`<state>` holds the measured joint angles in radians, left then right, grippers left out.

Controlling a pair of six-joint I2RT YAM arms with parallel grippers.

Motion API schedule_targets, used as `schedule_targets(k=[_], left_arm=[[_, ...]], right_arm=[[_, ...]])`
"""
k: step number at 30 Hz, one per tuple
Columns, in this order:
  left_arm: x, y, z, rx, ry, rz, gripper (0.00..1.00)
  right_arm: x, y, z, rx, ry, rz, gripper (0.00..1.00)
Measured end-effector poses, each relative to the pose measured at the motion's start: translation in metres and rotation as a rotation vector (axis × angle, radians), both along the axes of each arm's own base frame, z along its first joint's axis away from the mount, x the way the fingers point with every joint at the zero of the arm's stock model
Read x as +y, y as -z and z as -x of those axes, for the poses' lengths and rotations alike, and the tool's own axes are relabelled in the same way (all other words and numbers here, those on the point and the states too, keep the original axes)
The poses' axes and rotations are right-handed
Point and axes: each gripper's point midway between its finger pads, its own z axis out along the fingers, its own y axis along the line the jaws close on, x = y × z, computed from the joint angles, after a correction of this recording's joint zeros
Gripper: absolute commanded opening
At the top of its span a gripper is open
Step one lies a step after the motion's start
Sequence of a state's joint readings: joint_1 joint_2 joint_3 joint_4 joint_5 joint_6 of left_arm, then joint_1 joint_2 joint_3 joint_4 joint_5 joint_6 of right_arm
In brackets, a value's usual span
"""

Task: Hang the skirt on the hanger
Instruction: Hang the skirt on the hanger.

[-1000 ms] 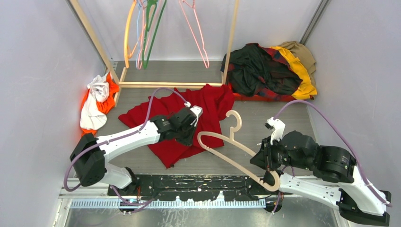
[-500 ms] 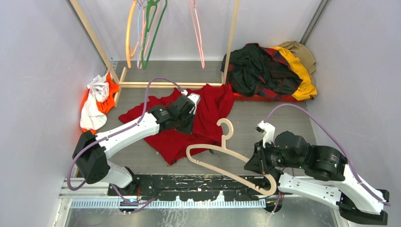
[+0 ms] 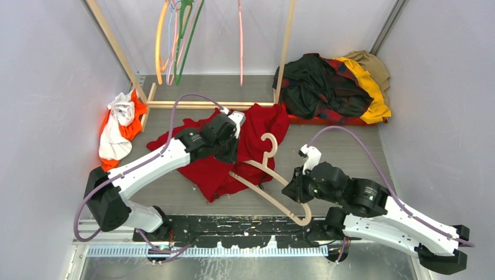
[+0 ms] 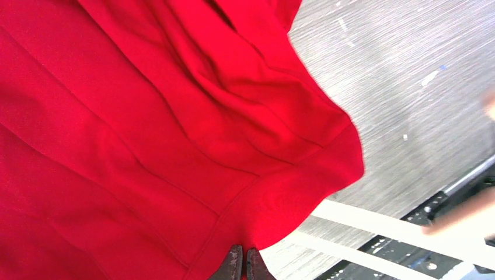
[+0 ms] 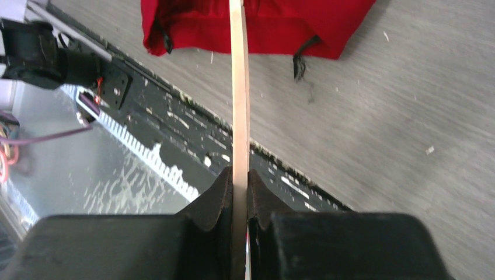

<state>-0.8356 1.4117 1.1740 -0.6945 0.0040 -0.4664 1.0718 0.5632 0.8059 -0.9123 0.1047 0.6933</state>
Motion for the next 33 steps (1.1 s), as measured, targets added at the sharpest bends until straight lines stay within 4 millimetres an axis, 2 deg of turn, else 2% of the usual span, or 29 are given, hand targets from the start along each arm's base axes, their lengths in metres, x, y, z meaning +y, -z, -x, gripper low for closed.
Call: schedule_targets(k=[8, 11, 15, 19, 27, 33], left_arm=[[-0.006, -0.058, 0.006, -0.066, 0.025, 0.140, 0.04], [-0.007, -0.070, 0.011, -0.070, 0.027, 0.179, 0.04], [-0.008, -0.077, 0.017, -0.054, 0.033, 0.218, 0.04], [-0.011, -0.079, 0.021, -0.034, 0.037, 0.241, 0.04], [-0.014, -0.087, 0.028, -0.007, 0.038, 0.283, 0.04], [-0.014, -0.094, 0.034, 0.001, 0.043, 0.310, 0.13]], right_arm=[[0.030, 0.018, -0.036, -0.126, 0.080, -0.113, 0.02], [0.040, 0.030, -0.046, -0.164, 0.100, -0.159, 0.02], [0.052, 0.043, -0.058, -0.220, 0.130, -0.198, 0.02], [0.065, 0.045, -0.068, -0.304, 0.144, -0.226, 0.01], [0.098, 0.055, -0.082, -0.535, 0.158, -0.175, 0.02], [0.126, 0.050, -0.084, -0.714, 0.154, -0.163, 0.02]])
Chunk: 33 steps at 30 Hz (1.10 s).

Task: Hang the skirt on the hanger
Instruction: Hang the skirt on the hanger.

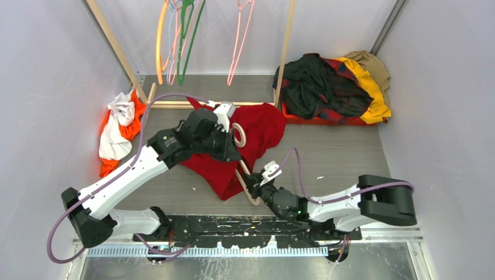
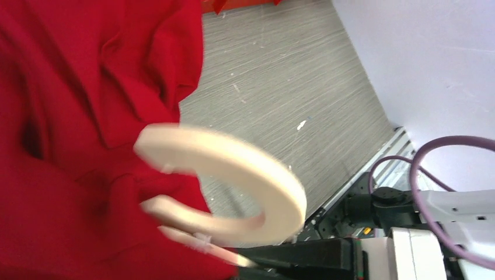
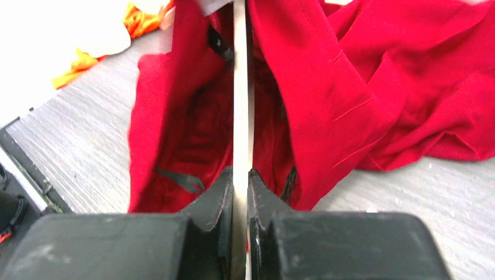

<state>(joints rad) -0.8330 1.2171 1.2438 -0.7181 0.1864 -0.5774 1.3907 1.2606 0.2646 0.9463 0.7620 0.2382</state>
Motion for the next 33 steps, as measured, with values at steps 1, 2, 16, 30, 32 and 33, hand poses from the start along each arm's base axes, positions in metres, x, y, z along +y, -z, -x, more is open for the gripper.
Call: schedule_targets(k=[1, 2, 16, 30, 32, 33], left_arm=[[0.000, -0.002, 0.002, 0.000, 0.005, 0.008, 0.16], [-0.001, -0.005, 0.005, 0.001, 0.011, 0.018, 0.22], [0.026, -0.058, 0.005, -0.090, -0.066, 0.040, 0.48], [0.106, -0.168, 0.026, -0.338, -0.275, 0.185, 0.74], [0.111, -0.164, 0.021, -0.337, -0.313, 0.156, 0.81], [0.113, -0.161, 0.018, -0.332, -0.331, 0.139, 0.84]], right_arm=[[0.003, -0.004, -0.001, -0.027, 0.001, -0.006, 0.02], [0.006, -0.008, -0.003, -0.048, 0.003, -0.011, 0.02], [0.039, -0.094, -0.005, -0.261, -0.044, -0.115, 0.02], [0.035, -0.123, 0.022, -0.336, -0.130, -0.136, 0.02], [0.036, -0.125, 0.029, -0.346, -0.150, -0.130, 0.02], [0.037, -0.124, 0.032, -0.351, -0.159, -0.122, 0.02]])
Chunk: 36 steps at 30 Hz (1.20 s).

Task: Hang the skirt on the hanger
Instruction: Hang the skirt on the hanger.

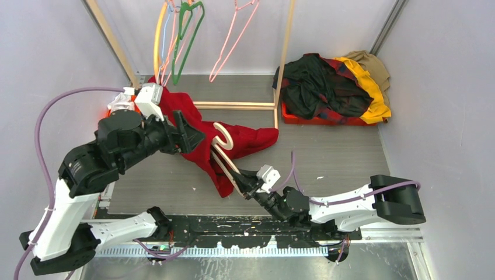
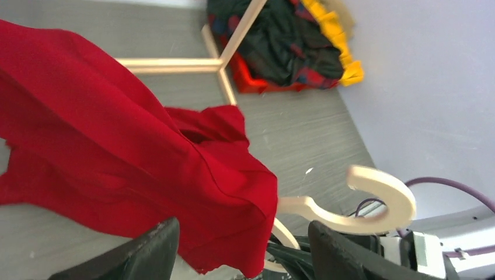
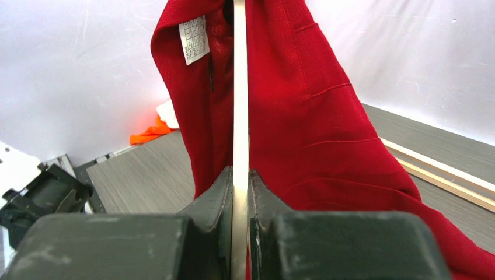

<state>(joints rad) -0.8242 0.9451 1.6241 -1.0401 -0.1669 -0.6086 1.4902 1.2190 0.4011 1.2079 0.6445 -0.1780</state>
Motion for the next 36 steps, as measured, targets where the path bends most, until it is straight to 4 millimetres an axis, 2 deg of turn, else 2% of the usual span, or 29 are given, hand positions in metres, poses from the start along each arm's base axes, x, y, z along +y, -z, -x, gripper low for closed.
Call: schedule_targets(k=[3, 6, 9, 10, 15, 23, 28, 33, 36], left_arm=[[0.002, 0.012, -0.009, 0.033, -0.049, -0.045, 0.86], [0.007, 0.021, -0.016, 0.052, -0.097, -0.090, 0.87], [0.015, 0.027, -0.018, 0.061, -0.134, -0.121, 0.87], [0.019, 0.027, -0.018, 0.057, -0.147, -0.122, 0.90], [0.034, 0.024, -0.011, 0.050, -0.188, -0.113, 0.98], [0.049, 0.028, 0.000, 0.075, -0.216, -0.112, 0.99], [0.051, 0.032, 0.002, 0.098, -0.231, -0.105, 0.99], [0.052, 0.055, -0.001, 0.138, -0.263, -0.142, 0.99], [0.053, 0.062, -0.005, 0.149, -0.288, -0.158, 0.99]], right_arm=[[0.003, 0.005, 0.007, -0.019, -0.014, 0.044, 0.02], [0.009, 0.011, 0.022, -0.042, -0.052, 0.092, 0.02], [0.011, 0.016, 0.030, -0.059, -0.067, 0.132, 0.02], [0.012, 0.018, 0.032, -0.063, -0.069, 0.141, 0.02], [0.012, 0.017, 0.034, -0.077, -0.074, 0.153, 0.02], [0.010, 0.016, 0.033, -0.091, -0.060, 0.162, 0.02], [0.011, 0.012, 0.032, -0.093, -0.056, 0.156, 0.02], [0.012, 0.009, 0.032, -0.093, -0.057, 0.150, 0.02], [0.012, 0.009, 0.033, -0.094, -0.060, 0.150, 0.02]])
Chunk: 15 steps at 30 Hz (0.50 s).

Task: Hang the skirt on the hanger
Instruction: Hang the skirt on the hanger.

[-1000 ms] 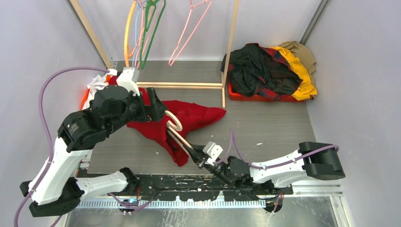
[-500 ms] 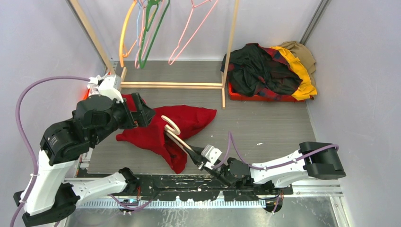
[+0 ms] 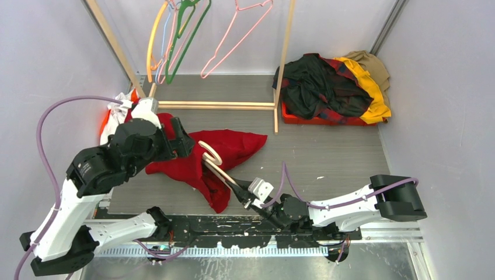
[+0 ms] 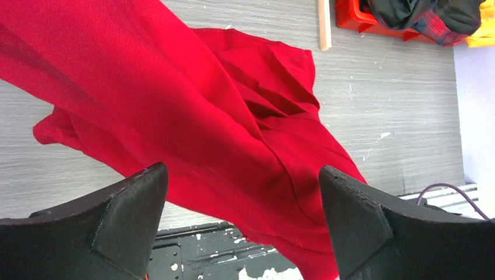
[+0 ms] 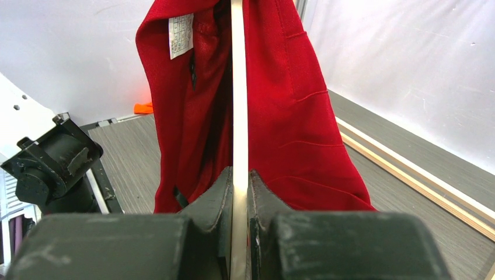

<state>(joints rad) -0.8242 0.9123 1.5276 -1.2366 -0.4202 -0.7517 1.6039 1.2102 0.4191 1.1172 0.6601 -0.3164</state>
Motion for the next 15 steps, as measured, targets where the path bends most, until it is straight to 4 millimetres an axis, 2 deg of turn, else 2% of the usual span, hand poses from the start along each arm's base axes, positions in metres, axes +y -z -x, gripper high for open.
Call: schedule_targets(k=[6, 8, 10, 12, 15], left_arm=[[-0.001, 0.004, -0.011, -0.016, -0.039, -0.013, 1.00], [-0.002, 0.004, -0.014, -0.022, -0.048, -0.013, 0.95], [-0.004, 0.004, -0.017, -0.030, -0.052, -0.008, 0.86], [-0.007, 0.004, -0.020, -0.032, -0.053, -0.006, 0.68], [-0.012, 0.007, -0.025, -0.028, -0.054, -0.010, 0.47]], right_arm=[[0.001, 0.000, 0.003, -0.003, -0.012, 0.000, 0.02], [0.001, 0.000, 0.003, -0.005, -0.013, 0.002, 0.02], [0.002, 0.000, 0.004, -0.006, -0.014, 0.002, 0.02], [0.002, 0.000, 0.004, -0.006, -0.017, 0.002, 0.02], [0.002, -0.001, 0.005, -0.009, -0.017, 0.002, 0.02]])
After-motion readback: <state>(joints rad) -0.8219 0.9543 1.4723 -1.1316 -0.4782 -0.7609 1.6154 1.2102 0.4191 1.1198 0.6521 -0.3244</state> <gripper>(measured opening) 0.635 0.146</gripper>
